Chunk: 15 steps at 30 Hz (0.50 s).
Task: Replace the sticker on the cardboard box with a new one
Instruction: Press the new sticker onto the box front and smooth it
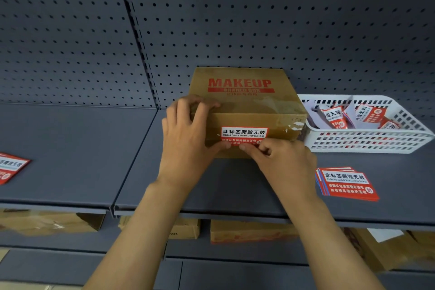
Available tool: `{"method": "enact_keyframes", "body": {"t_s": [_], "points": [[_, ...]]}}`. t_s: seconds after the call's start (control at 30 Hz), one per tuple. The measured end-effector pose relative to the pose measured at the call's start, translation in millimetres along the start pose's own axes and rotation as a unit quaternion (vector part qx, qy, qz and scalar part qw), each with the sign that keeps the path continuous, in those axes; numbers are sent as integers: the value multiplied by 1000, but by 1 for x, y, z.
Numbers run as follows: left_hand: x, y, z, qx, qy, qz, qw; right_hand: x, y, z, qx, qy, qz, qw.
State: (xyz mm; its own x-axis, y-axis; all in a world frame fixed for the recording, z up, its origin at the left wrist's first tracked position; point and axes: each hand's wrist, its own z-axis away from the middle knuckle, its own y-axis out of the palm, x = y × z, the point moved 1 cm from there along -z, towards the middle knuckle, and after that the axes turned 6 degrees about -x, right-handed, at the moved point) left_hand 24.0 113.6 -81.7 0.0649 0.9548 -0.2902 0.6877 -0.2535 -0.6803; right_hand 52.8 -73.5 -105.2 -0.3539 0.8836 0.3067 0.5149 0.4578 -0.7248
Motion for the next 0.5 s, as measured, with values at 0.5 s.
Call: {"method": "enact_keyframes", "body": {"t_s": [0.5], "points": [[9,-8,-4,33,35,8,999,-38,-17,0,-7,5,38,999]]}}
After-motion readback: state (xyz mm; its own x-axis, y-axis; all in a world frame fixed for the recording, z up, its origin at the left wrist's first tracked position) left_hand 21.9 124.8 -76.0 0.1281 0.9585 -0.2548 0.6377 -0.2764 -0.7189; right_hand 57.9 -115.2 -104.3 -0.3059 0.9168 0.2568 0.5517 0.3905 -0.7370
